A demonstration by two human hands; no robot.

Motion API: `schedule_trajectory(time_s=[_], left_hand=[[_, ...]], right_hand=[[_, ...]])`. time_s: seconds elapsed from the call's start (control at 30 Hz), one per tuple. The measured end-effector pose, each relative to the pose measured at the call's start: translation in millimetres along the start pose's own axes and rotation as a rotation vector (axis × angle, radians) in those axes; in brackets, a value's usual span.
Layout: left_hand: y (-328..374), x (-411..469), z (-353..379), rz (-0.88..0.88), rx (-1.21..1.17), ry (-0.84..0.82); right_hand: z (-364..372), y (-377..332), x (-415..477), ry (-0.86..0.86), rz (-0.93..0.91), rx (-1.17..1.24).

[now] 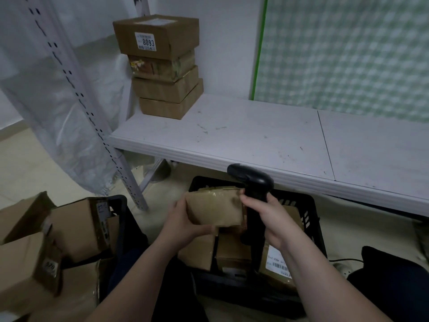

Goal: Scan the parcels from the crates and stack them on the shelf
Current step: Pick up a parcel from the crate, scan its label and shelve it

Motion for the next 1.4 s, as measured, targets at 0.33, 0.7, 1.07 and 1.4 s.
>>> schedule_trajectory(time_s=[0.33,0.7,1.07,1.4], left_hand=[[57.9,-21.7,-42.5,0.14,-0.195,0.147],[44.2,-22.1,-72.9,-0.276,-0.956,0.243],[50.9,-34.9,-53.8,-0.416,-1.315,0.294],[45.0,-29.3,-38.5,-0.459,-1.359,0.223]], right_hand=[[9.4,-68.7,-21.6,-0.085,-0.145,0.154],[-23.8,-82.4,-26.2,0.137,-0.16,0.086],[-24.8,-60.0,-28.7,0.142,-0.096,0.177],[-22.2,-60.0,-26.4,0.11,-0.055,0.269]])
Point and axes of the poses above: each hand's wrist, its own x-axis towards the middle knuckle, its own z-axis out of the palm, y = z × x, the point moved 9 cm from there along x, towards the middle knuckle, and after that the axes turned 5 degrees about y, right-handed, at the moved point
